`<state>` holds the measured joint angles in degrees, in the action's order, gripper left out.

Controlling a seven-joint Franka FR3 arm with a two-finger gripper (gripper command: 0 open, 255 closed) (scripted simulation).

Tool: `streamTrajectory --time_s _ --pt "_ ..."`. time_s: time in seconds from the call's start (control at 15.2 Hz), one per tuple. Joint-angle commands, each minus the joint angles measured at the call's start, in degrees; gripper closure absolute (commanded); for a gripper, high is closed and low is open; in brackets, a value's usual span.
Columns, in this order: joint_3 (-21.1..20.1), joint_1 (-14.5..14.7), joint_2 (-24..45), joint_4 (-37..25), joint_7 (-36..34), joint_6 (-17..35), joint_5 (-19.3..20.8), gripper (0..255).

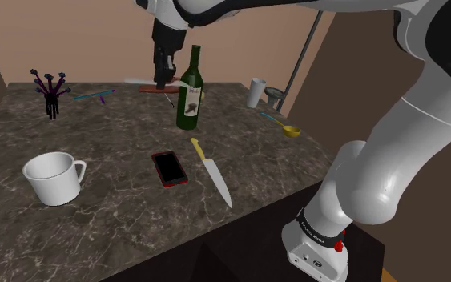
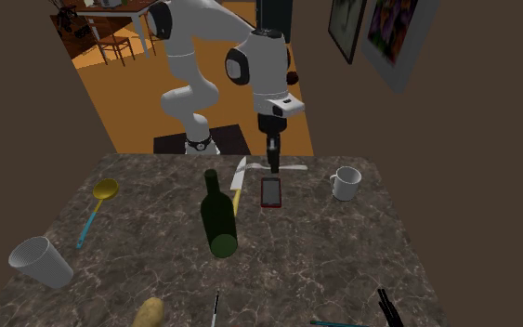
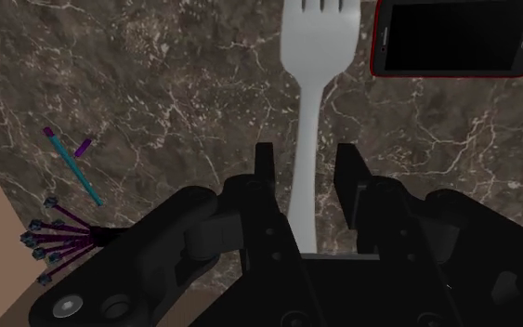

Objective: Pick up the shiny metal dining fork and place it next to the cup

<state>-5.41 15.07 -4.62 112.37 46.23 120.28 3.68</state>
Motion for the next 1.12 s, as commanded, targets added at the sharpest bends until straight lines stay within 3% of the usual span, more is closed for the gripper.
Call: streamTrajectory --time_s 0.0,0.53,1.06 --pt "1.0 -0.7 -2.2 2.1 1.9 0.0 -0.5 255" --pt "7.3 -4.6 -11.0 11.4 12.6 0.9 -1.9 255" --pt "14.7 -8.5 -16.6 16.4 23.6 0.5 -1.5 255"
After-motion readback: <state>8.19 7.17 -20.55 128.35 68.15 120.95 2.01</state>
